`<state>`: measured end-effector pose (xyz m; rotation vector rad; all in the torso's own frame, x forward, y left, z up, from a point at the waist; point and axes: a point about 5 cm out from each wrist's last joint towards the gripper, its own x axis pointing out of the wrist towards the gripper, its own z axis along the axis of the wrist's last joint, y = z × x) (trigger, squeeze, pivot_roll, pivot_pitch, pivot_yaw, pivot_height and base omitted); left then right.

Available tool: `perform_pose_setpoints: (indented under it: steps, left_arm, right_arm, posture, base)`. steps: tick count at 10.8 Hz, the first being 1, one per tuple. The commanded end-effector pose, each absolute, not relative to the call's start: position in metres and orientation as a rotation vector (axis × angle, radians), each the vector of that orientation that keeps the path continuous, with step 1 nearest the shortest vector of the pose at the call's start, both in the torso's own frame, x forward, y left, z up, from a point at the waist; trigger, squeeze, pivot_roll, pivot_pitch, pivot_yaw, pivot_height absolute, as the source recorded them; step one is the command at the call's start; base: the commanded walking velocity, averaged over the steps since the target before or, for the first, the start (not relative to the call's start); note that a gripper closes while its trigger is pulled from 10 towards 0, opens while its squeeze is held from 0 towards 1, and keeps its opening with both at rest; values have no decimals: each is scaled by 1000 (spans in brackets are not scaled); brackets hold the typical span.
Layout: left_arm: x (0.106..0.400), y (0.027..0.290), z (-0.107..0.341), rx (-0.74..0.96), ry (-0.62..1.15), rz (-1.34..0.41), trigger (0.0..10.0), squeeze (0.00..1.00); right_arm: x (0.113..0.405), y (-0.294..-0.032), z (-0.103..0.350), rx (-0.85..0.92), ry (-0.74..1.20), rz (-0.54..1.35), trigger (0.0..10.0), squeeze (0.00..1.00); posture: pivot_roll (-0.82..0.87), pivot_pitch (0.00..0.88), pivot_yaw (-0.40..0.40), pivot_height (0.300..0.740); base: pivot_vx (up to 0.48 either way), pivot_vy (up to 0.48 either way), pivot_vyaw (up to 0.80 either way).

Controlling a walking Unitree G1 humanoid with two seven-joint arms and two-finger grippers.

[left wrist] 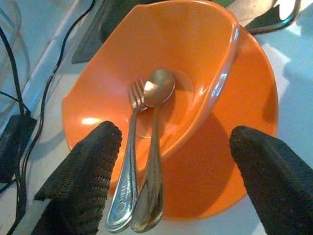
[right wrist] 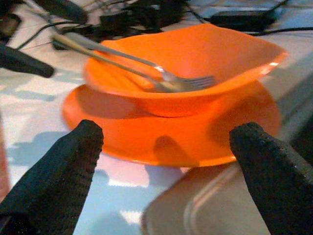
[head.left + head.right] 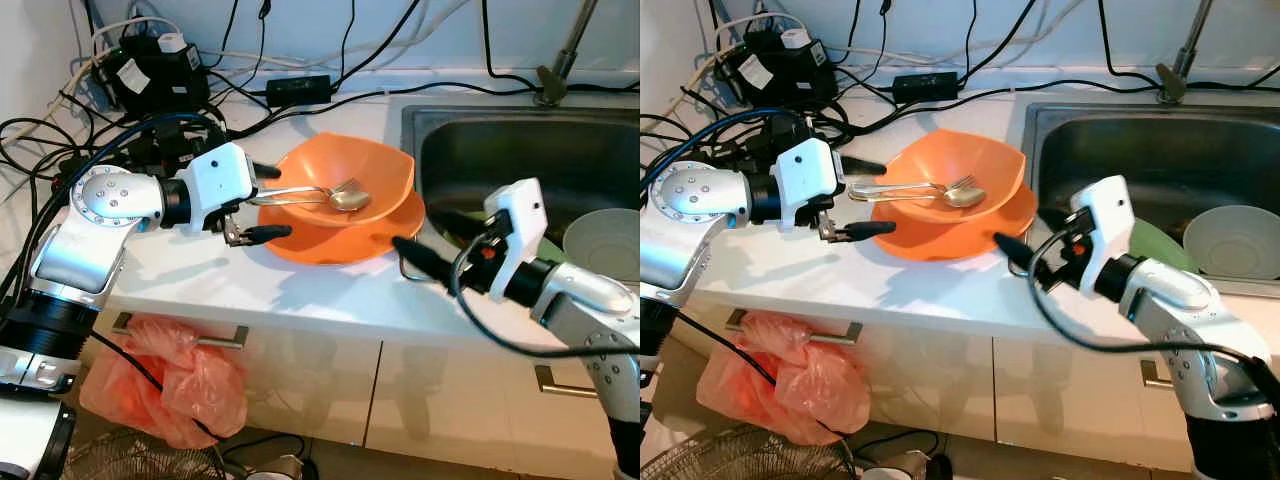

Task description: Kitchen organization

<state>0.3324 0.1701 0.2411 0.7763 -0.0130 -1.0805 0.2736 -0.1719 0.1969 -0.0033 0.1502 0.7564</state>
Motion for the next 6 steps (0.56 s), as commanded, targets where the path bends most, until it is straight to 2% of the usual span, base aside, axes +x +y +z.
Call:
perform_pose_setpoints:
  steps: [1,2,3,4,5,6]
  left_arm:
    - [332,172,240,802,12,-1107,0,0]
    - [334,174,238,832,19,-1102,0,0]
    - [335,174,237,839,22,-1101,1294,0]
    - [336,176,236,835,23,-1094,392,0]
    - [338,178,235,841,25,-1081,0,0]
    - [340,179,234,865,21,-1072,2196,0]
  right_arm:
    - [268,-167,198,-2,159,803,10000,0]
    - [265,-165,196,3,167,822,10000,0]
    - [265,-165,196,3,169,824,10000,0]
    - [264,-164,196,5,170,824,10000,0]
    - [264,-164,195,6,170,823,10000,0]
    - [263,-163,195,8,169,823,10000,0]
  posture:
    - [109,48,123,740]
    - [108,48,124,740]
    - [108,48,124,740]
    - [107,47,126,740]
    - [109,46,126,740]
    - [109,45,127,740]
  base:
    - [0,0,0]
    - [0,0,0]
    - [0,0,0]
    - [0,0,0]
    - [0,0,0]
    - [0,0,0]
